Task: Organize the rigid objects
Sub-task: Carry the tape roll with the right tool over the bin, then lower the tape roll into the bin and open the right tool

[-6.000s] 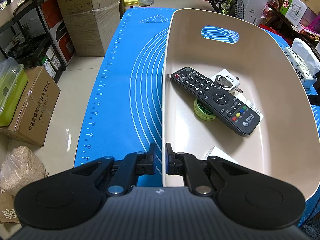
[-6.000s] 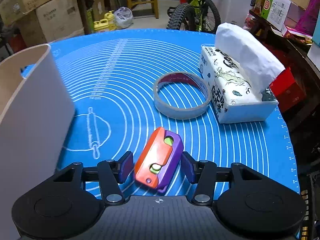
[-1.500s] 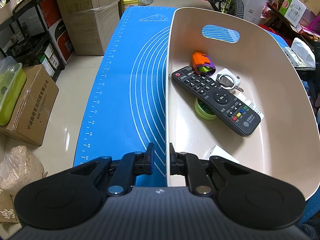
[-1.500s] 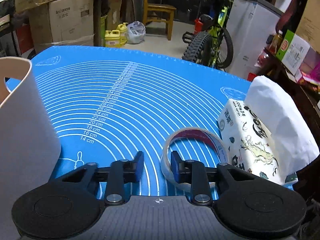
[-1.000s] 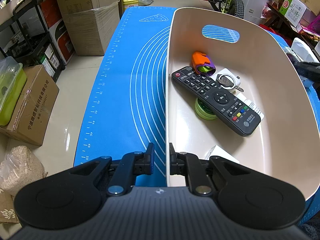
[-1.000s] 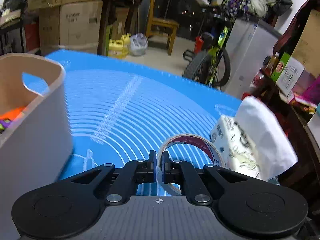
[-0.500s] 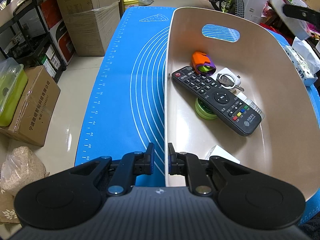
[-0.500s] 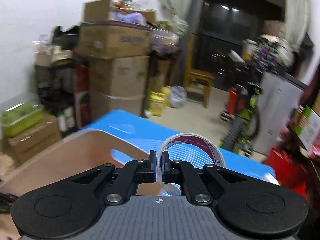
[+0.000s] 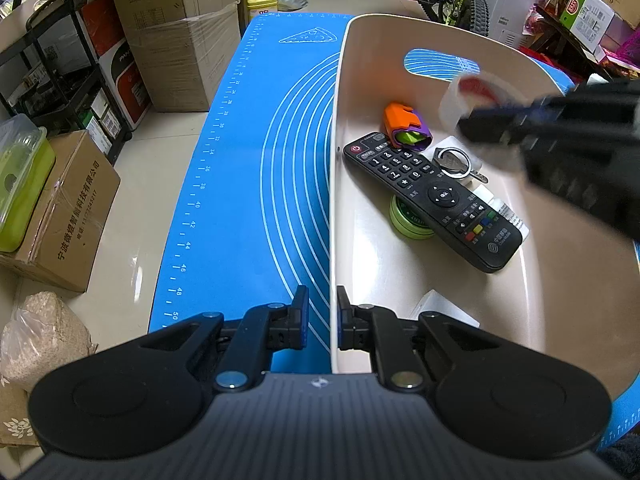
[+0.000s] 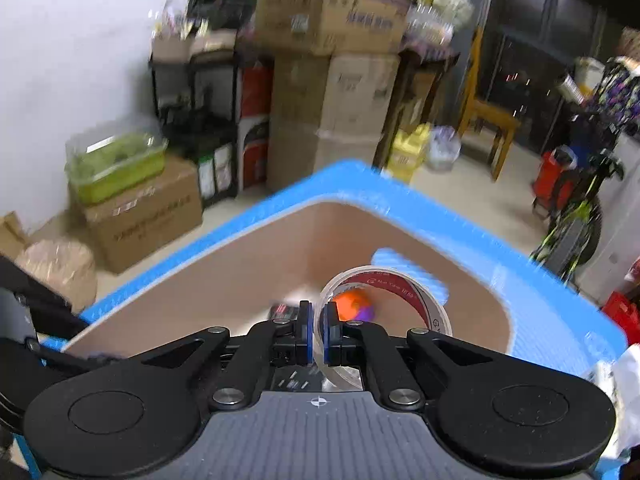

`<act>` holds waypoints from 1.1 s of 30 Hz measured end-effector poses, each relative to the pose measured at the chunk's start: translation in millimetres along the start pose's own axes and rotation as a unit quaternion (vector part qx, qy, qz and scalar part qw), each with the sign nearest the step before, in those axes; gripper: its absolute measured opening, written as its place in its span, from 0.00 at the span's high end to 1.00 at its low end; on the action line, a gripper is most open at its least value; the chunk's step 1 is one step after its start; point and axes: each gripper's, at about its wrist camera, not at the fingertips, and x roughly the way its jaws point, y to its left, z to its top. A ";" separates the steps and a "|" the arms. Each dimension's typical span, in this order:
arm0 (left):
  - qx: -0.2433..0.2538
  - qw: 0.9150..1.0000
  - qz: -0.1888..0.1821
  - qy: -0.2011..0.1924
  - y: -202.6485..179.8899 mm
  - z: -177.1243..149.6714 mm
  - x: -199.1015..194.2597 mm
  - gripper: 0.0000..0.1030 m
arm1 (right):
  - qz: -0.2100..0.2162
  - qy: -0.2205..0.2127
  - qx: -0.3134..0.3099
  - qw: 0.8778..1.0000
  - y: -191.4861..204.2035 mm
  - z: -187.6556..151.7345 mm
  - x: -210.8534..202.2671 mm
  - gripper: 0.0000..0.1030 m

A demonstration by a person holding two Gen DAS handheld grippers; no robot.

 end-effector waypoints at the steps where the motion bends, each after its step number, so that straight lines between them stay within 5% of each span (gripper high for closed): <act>1: 0.000 1.000 0.000 0.000 0.0 -0.2 0.0 0.85 | 0.003 0.008 -0.001 1.000 2.4 -1.1 3.9 0.85; 12: -0.001 1.000 -0.002 0.000 0.0 -0.4 -0.3 0.85 | 0.014 0.081 0.007 0.997 15.7 -13.9 36.3 0.85; 25: 0.005 1.000 0.007 -0.001 -1.9 -1.3 -1.2 0.82 | 0.014 0.087 0.027 0.996 7.7 -13.2 39.2 0.79; 33: 0.010 0.999 0.032 -0.012 -1.8 -1.2 -8.3 0.53 | 0.004 0.053 0.052 0.997 3.5 -16.0 11.0 0.43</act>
